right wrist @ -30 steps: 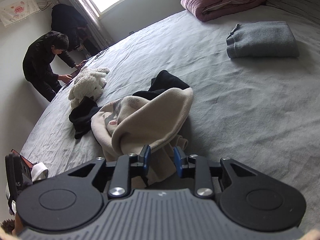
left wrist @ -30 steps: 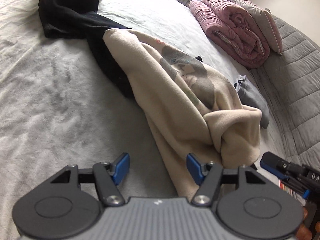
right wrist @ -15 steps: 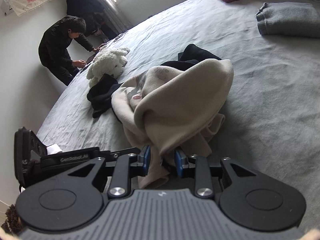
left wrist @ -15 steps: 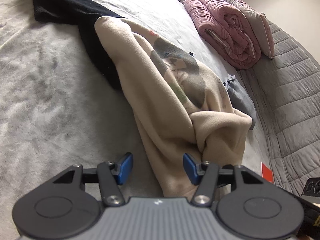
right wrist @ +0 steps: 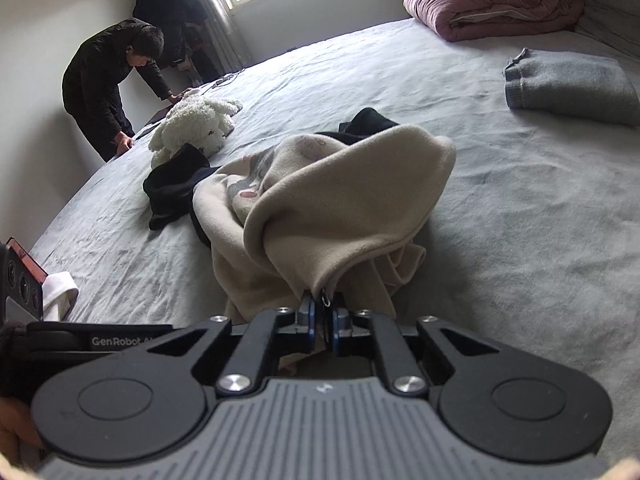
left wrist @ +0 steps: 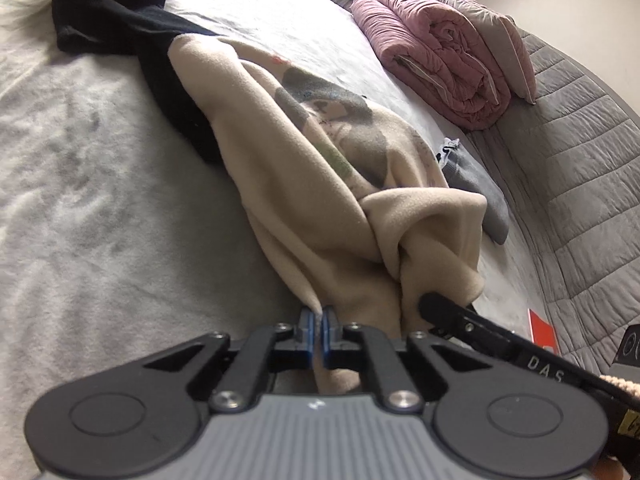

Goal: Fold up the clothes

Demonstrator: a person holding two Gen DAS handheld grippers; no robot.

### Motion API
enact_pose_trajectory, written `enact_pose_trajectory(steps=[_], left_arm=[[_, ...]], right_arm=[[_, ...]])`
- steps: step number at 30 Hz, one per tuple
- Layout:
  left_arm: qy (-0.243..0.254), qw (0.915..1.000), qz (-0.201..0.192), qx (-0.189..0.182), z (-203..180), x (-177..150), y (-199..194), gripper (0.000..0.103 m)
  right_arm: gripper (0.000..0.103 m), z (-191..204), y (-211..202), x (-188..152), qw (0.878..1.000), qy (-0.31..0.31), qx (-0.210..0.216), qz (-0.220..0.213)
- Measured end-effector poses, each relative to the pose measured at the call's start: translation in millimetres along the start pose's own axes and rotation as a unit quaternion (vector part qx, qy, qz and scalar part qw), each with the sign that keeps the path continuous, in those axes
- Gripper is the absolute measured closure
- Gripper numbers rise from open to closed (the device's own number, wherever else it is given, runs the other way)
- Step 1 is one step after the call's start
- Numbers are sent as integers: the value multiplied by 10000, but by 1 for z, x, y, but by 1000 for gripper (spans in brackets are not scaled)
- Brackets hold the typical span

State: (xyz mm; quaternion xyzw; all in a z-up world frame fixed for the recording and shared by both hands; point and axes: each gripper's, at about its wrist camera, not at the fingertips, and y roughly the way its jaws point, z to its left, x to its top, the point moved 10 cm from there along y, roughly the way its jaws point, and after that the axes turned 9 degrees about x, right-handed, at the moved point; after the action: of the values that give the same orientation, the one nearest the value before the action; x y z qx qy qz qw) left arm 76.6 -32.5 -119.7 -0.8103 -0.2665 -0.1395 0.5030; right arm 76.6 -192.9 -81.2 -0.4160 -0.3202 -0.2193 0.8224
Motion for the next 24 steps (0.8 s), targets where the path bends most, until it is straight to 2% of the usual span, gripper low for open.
enact_pose_trajectory(steps=[5,11,15,19,24], left_arm=[[540,9957,-552,518,10,17,-46,100],[739,9876,-910,1044,37,25,-105,100],[863,9802,-1153,1357,55,32,-140,100],[815,9775,-1206,1527,73,34,-167,100],[736,9799,-1085,1504,87,25,-188,100]], right_arm=[[94,-3,-27,17,9994,171,-45,-308],[94,13,-61,32,9974,461,90,-543],[94,31,-83,37,9966,591,226,-536],[94,47,-102,39,9972,523,218,-488],[94,55,-121,35,9980,484,127,-398]])
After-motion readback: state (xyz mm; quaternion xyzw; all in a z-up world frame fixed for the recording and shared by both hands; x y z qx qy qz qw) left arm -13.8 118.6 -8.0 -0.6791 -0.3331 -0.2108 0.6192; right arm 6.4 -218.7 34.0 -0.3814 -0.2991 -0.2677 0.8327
